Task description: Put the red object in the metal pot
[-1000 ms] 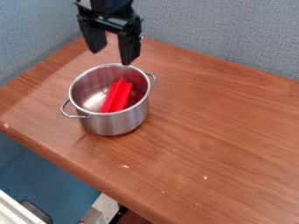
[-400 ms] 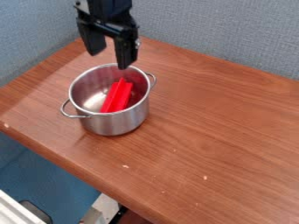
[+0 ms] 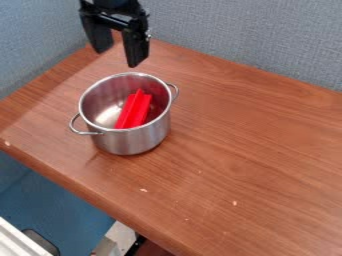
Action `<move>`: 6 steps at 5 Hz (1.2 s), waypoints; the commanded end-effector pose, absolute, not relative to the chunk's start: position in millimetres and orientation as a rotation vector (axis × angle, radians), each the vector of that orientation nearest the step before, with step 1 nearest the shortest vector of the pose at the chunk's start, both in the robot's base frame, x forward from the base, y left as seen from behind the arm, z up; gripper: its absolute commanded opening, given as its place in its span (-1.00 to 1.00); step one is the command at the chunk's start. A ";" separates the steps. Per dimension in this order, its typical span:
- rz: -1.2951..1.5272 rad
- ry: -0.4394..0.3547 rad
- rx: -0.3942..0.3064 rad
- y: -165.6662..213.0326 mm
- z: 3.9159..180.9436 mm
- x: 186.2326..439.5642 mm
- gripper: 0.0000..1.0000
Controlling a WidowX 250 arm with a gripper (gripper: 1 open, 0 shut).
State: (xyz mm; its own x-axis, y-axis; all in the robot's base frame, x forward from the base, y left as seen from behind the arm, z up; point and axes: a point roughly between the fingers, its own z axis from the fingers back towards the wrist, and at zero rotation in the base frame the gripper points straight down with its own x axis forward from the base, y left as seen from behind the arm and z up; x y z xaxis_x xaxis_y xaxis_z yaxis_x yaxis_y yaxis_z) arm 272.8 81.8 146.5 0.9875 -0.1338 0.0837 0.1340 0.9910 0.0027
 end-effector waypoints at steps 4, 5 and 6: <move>-0.028 -0.090 0.028 64.7 156.4 276.6 1.00; 0.004 -0.072 0.032 52.3 154.2 273.1 1.00; 0.049 -0.063 0.025 54.4 153.5 272.9 1.00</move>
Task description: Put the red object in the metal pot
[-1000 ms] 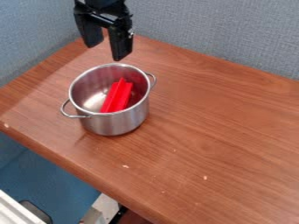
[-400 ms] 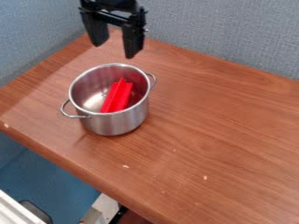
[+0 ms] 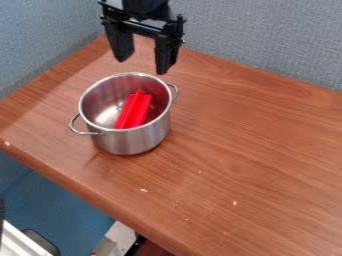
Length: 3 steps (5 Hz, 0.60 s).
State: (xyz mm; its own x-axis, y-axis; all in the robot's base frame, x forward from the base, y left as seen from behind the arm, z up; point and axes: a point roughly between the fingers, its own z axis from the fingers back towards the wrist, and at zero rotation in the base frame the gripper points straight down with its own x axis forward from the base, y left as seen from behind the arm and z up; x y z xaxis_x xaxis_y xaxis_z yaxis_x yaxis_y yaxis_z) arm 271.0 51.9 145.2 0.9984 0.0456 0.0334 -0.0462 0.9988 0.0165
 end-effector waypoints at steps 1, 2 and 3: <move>0.052 -0.059 0.027 53.0 149.3 273.8 1.00; 0.070 -0.052 0.028 50.8 145.7 275.1 1.00; 0.041 -0.052 0.030 45.6 140.7 274.8 1.00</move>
